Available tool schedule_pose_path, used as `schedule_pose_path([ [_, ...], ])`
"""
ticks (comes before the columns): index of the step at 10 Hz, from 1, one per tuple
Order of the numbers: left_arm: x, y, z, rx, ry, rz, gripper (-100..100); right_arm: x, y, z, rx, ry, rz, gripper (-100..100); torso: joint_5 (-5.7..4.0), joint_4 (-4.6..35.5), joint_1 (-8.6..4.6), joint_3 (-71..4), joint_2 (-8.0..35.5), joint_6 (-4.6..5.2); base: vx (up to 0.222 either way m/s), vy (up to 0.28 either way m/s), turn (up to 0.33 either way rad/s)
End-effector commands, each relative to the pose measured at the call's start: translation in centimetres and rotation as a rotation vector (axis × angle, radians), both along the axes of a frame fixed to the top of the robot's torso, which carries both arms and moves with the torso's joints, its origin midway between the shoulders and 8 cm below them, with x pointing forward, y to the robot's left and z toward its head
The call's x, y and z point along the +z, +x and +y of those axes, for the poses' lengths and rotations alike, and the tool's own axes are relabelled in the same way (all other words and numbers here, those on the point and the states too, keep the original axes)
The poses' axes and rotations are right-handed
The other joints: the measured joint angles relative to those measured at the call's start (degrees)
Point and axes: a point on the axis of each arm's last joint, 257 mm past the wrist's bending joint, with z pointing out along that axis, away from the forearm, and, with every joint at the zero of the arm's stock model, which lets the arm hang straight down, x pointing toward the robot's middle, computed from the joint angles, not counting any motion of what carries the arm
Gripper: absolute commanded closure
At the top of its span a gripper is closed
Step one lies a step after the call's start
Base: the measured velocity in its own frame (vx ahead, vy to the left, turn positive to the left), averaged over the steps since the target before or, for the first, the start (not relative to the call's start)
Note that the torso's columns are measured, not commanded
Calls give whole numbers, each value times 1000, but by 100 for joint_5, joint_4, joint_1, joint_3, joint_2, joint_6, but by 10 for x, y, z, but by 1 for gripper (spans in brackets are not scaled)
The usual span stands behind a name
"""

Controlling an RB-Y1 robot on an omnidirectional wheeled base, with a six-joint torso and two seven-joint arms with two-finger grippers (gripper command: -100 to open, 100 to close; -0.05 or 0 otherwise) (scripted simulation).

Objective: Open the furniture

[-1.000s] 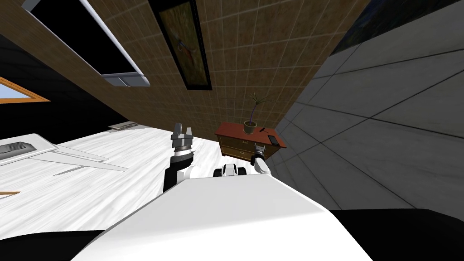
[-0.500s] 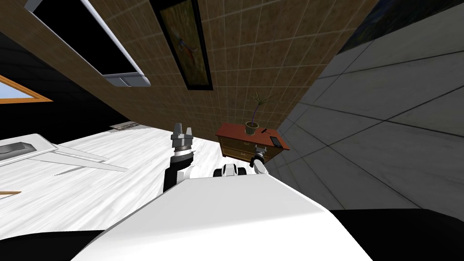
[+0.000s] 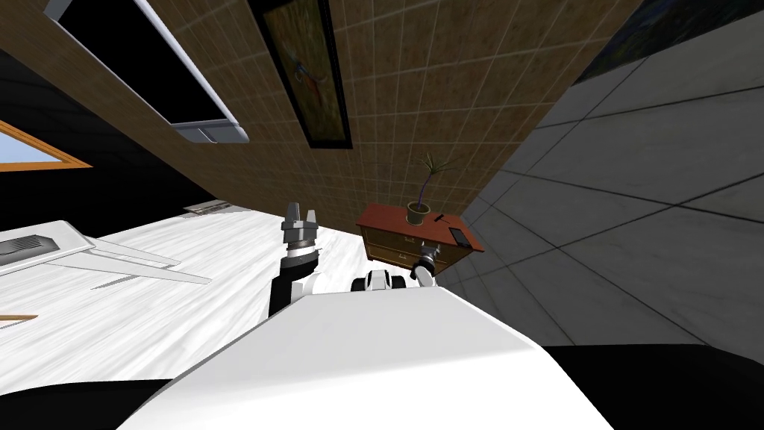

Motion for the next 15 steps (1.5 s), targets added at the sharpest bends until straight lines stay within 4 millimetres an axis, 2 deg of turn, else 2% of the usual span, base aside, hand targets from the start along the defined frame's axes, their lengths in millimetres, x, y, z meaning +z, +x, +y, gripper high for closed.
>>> schedule_pose_path([
  [1, 0, 0, 0, 0, 0, 0, 0, 5, -7, -2, -11, -73, 5, -100, 0, 2, -4, 3, 5, -2, 17, 21, -7],
  [2, 0, 0, 0, 0, 0, 0, 0, -3, -18, -3, -19, -130, 33, -100, -2, 7, -13, 9, 14, -6, 41, 21, 43],
  [3, 0, 0, 0, 0, 0, 0, 0, 3, -17, -2, -17, -155, 26, -100, -3, 4, -9, 6, 7, -4, 54, 28, 21],
  [4, 0, 0, 0, 0, 0, 0, 0, -4, -26, 0, -16, -200, 51, -100, 0, 3, -4, 2, 3, -3, 62, 33, 24],
  [5, 0, 0, 0, 0, 0, 0, 0, 1, -27, 0, -17, -234, 45, -100, -1, 0, -3, -1, -3, -4, 70, 31, 16],
  [6, 0, 0, 0, 0, 0, 0, 0, -6, -36, 2, -13, -280, 71, -100, -1, 2, -4, -2, -4, -7, 75, 19, 11],
  [7, 0, 0, 0, 0, 0, 0, 0, 0, -37, 3, -12, -308, 62, -100, -9, -2, -13, -4, -15, -16, 58, 16, 3],
  [8, 0, 0, 0, 0, 0, 0, 0, -7, -47, 6, -7, -357, 87, -100, -11, -1, -13, -7, -20, -26, 70, 24, 43],
  [9, 0, 0, 0, 0, 0, 0, 0, -2, -46, 7, -3, -378, 77, -100, -11, -4, -8, -10, -27, -25, 57, 20, -2],
  [12, 0, 0, 0, 0, 0, 0, 0, -8, -67, 17, 20, -494, 105, -100, -11, -1, -2, -10, -26, -34, 59, 31, 40],
  [13, 0, 0, 0, 0, 0, 0, 0, -7, -66, 19, 27, -501, 103, -100, -7, -1, 0, -6, -17, -23, 52, 22, 5],
  [15, 0, 0, 0, 0, 0, 0, 0, -15, -86, 31, 63, -589, 129, -100, -5, 0, -2, -3, -9, -13, 85, 40, 58],
])
